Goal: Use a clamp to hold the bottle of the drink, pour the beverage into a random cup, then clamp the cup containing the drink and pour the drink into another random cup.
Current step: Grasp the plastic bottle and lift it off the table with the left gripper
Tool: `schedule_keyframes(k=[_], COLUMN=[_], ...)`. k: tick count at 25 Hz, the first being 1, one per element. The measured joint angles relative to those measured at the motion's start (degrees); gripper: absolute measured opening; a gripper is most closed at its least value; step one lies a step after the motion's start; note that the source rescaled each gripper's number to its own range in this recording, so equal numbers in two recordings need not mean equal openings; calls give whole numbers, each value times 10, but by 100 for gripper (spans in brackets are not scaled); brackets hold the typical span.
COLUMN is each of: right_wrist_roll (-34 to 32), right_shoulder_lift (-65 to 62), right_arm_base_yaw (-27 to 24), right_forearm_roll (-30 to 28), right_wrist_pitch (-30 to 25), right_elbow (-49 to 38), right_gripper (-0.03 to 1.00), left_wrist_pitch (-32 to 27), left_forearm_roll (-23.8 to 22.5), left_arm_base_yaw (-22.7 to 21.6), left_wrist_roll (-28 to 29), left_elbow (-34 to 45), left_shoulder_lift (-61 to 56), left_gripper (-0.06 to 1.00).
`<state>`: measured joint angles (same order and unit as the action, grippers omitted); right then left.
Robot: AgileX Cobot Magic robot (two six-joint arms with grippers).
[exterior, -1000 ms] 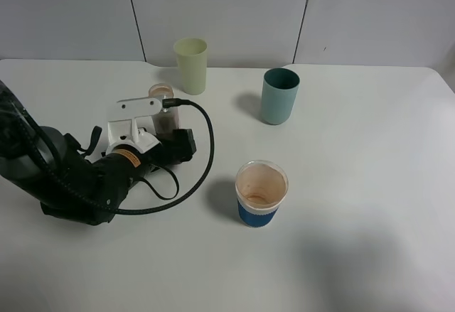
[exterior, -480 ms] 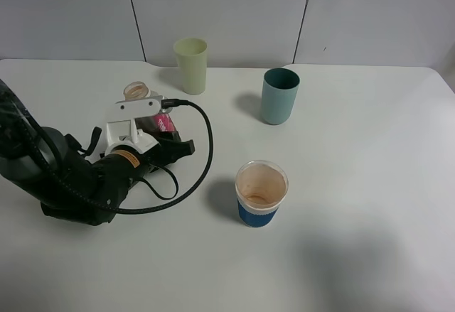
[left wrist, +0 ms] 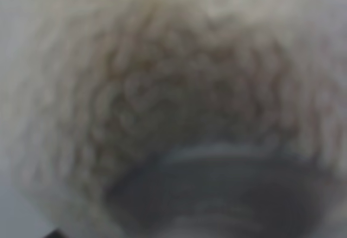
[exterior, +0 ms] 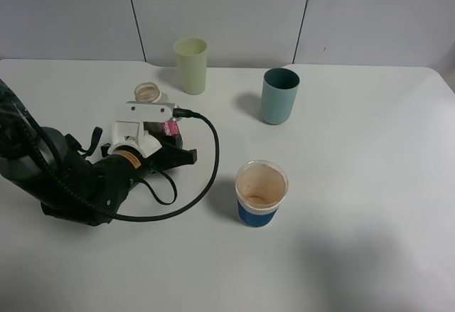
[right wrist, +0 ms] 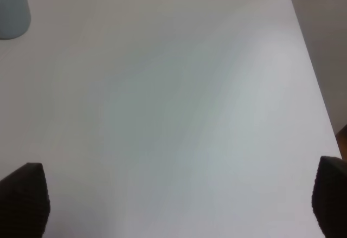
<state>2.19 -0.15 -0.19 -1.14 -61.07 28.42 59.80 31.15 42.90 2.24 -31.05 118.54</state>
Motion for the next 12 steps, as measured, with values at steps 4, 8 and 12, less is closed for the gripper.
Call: schedule_keyframes(k=[4,8,12], right_wrist_roll=[0,0,0], right_shoulder_lift=[0,0,0], right_arm_base_yaw=[0,0,0], right_forearm_roll=[0,0,0], right_wrist_pitch=[0,0,0], right_elbow=[0,0,0], right_gripper=[90,90,90], left_wrist_pitch=[-12,-36,-59], left_forearm_roll=[-1,8,17], left_arm_base_yaw=[0,0,0], left_wrist_roll=[-107,-181,-220], left_elbow=[0,5,28], left_shoulder_lift=[-3,-22,-55], left_gripper=[5,4,4])
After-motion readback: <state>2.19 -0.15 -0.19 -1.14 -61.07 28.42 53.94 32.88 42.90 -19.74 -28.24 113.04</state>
